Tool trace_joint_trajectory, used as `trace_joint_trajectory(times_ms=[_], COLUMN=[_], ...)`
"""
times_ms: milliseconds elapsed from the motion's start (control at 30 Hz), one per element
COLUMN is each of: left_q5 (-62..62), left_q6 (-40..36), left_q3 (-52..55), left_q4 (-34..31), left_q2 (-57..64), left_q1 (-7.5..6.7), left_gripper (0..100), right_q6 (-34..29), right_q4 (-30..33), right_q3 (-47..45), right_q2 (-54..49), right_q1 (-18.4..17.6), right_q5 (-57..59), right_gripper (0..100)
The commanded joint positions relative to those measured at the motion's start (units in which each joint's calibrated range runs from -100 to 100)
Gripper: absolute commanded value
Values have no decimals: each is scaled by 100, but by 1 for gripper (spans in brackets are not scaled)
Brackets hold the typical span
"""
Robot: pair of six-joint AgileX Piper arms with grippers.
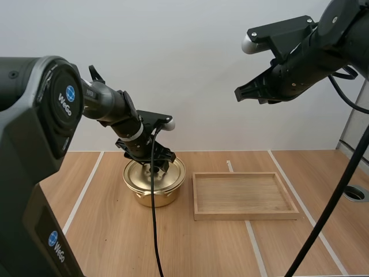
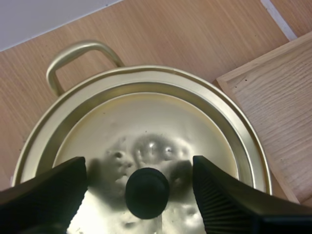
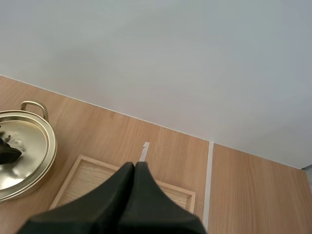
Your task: Open the pot, put the grape inside, and close it
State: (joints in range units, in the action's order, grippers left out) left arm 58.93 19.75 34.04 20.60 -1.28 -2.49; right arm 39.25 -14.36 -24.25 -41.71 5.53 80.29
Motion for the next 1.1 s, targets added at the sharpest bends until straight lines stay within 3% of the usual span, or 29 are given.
trace_joint_trajectory(times_ms=[0,700,767,900,1067], left_q5=[81,1340,1340,1340,1340], left_q6=[14,-37,-37,-44,-58], left_q3=[-10,-1631,-1691,-1732,-1732], left_q4=[-30,-30,-30,-30,-30], left_q2=[20,2112,2383,2882,3459], left_q1=[4,4,4,4,4], left_gripper=[100,98,88,59,12], right_q6=[-9,-58,-58,-105,-126], right_q4=[-40,-38,-38,-38,-38], right_q3=[-28,-28,-28,-28,-28], right_q2=[-80,-80,-80,-80,-80], right_q1=[20,20,20,20,20], right_q5=[-46,-13,-7,11,11], right_gripper=[0,0,0,0,0])
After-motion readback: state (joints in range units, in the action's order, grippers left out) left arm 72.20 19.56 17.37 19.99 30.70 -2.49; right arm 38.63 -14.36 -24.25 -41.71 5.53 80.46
